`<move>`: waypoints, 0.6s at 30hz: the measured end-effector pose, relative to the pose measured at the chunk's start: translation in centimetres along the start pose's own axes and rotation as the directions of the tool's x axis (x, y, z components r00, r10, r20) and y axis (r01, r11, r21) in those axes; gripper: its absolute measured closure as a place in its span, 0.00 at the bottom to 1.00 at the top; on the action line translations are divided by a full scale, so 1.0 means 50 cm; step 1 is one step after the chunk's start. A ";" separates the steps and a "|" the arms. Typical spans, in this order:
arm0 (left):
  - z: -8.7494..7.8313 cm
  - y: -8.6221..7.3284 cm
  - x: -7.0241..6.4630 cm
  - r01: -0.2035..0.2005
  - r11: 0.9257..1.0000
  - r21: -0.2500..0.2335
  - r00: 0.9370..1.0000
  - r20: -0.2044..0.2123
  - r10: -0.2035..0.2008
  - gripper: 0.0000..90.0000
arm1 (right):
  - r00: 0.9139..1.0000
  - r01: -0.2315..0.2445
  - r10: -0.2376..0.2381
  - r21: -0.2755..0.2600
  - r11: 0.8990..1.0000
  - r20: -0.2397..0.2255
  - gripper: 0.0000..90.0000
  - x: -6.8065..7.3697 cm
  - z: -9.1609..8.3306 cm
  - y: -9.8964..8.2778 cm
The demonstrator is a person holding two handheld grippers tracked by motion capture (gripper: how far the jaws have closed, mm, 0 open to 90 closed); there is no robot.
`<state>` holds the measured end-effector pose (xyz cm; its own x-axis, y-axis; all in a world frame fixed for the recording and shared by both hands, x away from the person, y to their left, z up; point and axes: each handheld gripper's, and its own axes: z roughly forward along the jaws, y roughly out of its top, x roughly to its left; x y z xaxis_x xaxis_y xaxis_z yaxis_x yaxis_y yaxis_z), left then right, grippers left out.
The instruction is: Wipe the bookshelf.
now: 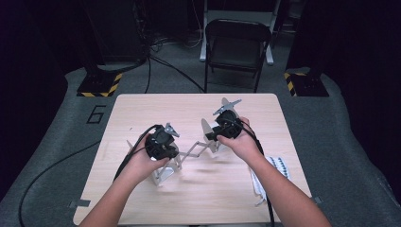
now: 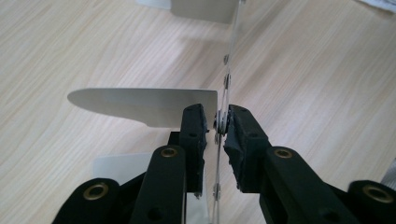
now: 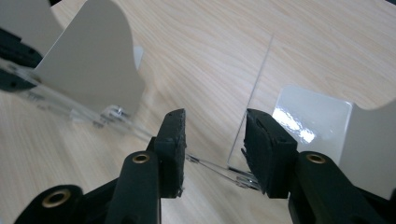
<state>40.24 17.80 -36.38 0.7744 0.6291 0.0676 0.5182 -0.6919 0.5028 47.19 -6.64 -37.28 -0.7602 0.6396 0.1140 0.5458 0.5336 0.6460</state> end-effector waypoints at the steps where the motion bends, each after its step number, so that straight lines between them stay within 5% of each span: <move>1: 0.000 0.000 0.002 -0.006 1.000 0.012 1.000 -0.014 0.006 0.86 | 1.000 -0.002 0.002 -0.002 1.000 -0.004 0.64 0.003 -0.003 -0.003; 12: 0.006 -0.007 0.032 0.007 0.999 0.034 0.999 -0.051 -0.005 0.84 | 0.998 0.031 -0.031 0.006 0.999 -0.049 0.59 0.034 -0.013 -0.033; 18: 0.009 -0.006 0.037 0.002 1.000 0.020 0.999 -0.052 -0.001 0.83 | 0.998 0.058 -0.058 0.002 0.998 -0.020 0.61 0.047 -0.017 -0.044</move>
<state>41.68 18.98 -36.81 0.7539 0.6475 0.1117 0.5271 -0.6975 0.4855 43.93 -6.78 -37.78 -0.7975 0.5963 0.0913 0.5013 0.5708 0.6503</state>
